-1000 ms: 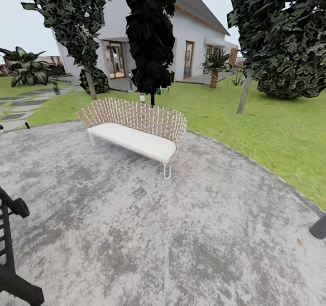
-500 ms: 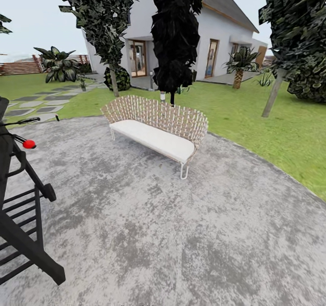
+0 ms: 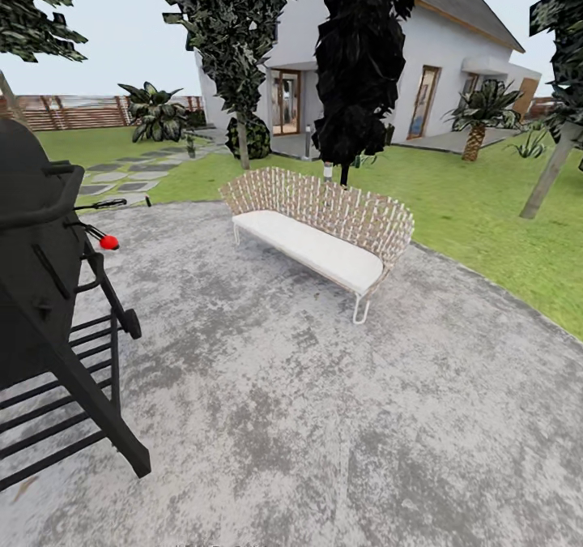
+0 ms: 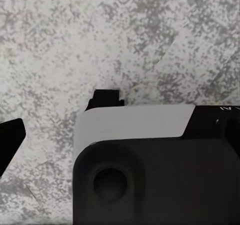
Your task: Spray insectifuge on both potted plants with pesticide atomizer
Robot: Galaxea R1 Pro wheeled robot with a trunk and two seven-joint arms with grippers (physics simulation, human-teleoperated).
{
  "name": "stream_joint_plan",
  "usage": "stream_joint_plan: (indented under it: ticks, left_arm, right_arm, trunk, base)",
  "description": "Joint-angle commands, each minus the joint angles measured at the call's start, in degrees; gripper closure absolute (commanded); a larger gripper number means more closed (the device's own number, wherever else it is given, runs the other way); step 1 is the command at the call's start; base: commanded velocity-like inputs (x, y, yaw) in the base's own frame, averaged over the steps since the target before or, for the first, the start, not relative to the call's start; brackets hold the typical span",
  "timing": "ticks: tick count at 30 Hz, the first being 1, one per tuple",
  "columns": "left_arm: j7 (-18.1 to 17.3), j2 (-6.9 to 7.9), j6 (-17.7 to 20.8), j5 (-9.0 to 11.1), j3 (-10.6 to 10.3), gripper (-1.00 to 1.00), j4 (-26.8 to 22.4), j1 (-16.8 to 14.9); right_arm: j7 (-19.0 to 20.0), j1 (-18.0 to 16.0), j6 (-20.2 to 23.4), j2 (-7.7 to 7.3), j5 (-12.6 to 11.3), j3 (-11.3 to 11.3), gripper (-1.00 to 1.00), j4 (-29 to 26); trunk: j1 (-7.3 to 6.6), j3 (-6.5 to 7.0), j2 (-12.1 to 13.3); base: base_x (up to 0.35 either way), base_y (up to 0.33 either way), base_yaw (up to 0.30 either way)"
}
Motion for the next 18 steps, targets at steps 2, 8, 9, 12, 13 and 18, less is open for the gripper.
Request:
stream_joint_plan:
  ticks: [2,8,9,12,13,18]
  left_arm:
    - [-0.01,-0.02,-0.22,0.02,0.13,-1.00,0.07,-0.05]
    - [-0.01,-0.02,-0.20,-0.05,0.06,-1.00,0.07,-0.03]
    - [0.03,-0.02,-0.20,-0.06,0.06,-1.00,0.07,-0.04]
    - [0.05,-0.02,-0.20,-0.06,0.05,-1.00,0.07,-0.04]
    - [0.05,-0.02,-0.20,-0.06,0.05,-1.00,0.07,-0.03]
    - [0.08,-0.02,-0.20,-0.06,0.04,-1.00,0.07,-0.05]
  right_arm:
    - [0.06,-0.02,-0.17,0.01,-0.02,0.01,-1.00,0.01]
    - [0.06,-0.03,-0.17,0.00,-0.04,0.00,-1.00,0.01]
    - [0.06,-0.01,-0.18,-0.02,-0.06,0.00,-1.00,0.01]
    - [0.07,-0.02,-0.15,-0.04,-0.09,0.00,-1.00,0.01]
    - [0.07,-0.01,-0.14,-0.06,-0.10,0.00,-1.00,0.01]
    - [0.07,-0.01,-0.10,-0.03,-0.11,0.01,-1.00,0.05]
  trunk:
    - [-0.01,-0.08,-0.02]
    - [-0.01,-0.10,-0.02]
    - [-0.01,-0.10,-0.02]
    - [-0.01,-0.11,-0.02]
    - [-0.01,-0.11,-0.02]
    - [-0.01,-0.11,-0.02]
  base:
    - [0.000,0.000,0.282]
    - [0.014,0.000,0.085]
    - [0.147,0.000,0.013]
    - [0.251,0.000,0.006]
    - [0.307,0.000,0.002]
    - [0.330,0.000,0.001]
